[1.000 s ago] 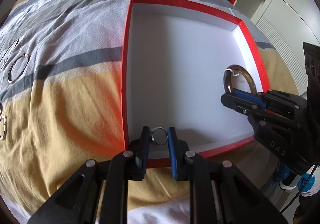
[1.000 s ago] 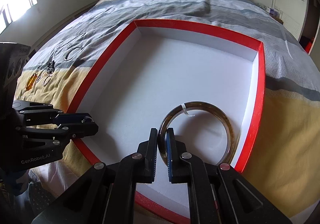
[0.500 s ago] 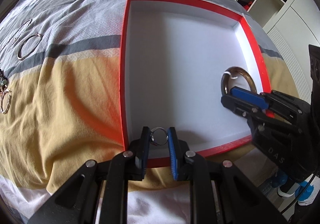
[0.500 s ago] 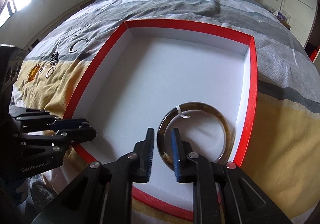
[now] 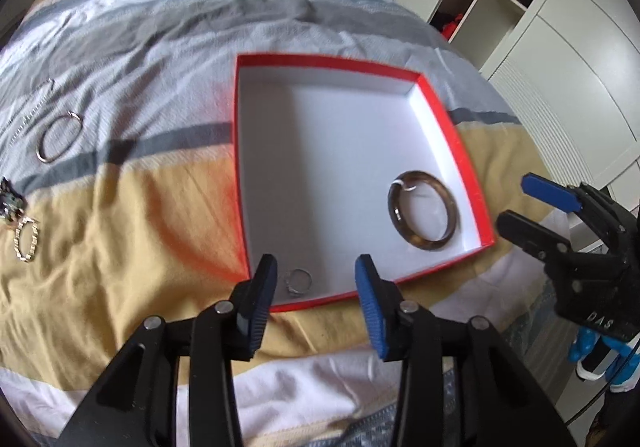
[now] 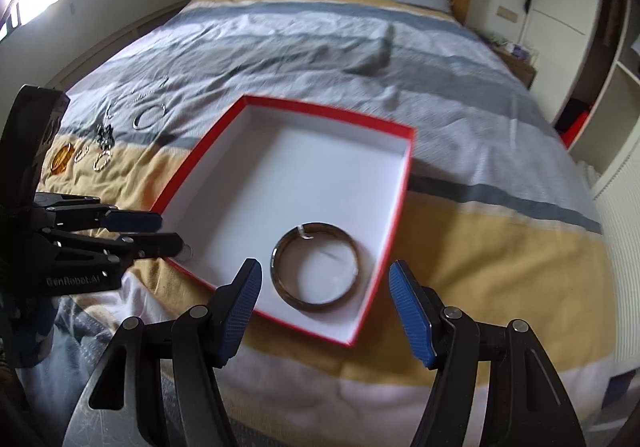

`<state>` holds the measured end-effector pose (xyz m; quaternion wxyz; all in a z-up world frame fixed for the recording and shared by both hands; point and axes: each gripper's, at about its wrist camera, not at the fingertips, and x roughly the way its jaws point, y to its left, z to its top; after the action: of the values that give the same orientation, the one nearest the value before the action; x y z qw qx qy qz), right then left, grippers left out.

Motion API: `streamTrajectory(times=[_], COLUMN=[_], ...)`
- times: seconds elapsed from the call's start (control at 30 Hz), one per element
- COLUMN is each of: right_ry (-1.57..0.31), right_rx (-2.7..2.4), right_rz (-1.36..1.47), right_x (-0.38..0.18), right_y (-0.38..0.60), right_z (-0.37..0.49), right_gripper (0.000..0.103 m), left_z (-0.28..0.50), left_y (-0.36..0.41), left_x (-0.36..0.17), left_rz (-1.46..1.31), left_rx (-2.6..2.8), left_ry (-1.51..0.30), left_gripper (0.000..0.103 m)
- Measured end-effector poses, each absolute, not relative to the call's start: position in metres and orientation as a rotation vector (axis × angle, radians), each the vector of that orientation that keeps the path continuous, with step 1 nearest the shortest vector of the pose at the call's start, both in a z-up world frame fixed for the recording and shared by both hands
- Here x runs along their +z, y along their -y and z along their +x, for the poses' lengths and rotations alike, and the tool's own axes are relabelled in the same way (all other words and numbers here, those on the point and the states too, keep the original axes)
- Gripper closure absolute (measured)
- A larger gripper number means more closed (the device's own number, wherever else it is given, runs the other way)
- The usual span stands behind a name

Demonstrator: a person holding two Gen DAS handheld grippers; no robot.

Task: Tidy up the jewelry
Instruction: 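Open the left tool to drop the silver ring into the box, then withdraw both tools from the box back toward the jewelry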

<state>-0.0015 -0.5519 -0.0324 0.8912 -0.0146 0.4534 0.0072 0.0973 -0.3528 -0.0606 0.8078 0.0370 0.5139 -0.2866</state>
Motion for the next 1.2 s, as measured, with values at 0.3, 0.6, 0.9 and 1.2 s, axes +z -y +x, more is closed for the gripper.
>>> streamTrajectory(times=[0.3,0.6,0.9,1.2], right_ry=[-0.838,-0.739,-0.677,-0.731], right_rx=[-0.099,-0.089,-0.002,0.183], right_rz=[-0.012,-0.009,0.019,-0.019], right_x=[0.032,0.077,0.098,0.075], right_y=[0.547,0.472,0.388,0.319], right_z=[-0.056,-0.079,-0.077,-0.041], right_gripper=[0.038,0.038,0.061,0.085], left_z=[0.066,0.037,0.013,0.014], left_y=[0.281,0.139,-0.013,-0.078], left_x=[-0.007,0.010,0.007,-0.005], left_rz=[0.087,0.102,0.027,-0.045], left_rx=[-0.613,-0.487,-0.321,-0.201], left_ry=[-0.962,-0.927,-0.898,-0.882], left_gripper=[0.064,0.060,0.060,0.060])
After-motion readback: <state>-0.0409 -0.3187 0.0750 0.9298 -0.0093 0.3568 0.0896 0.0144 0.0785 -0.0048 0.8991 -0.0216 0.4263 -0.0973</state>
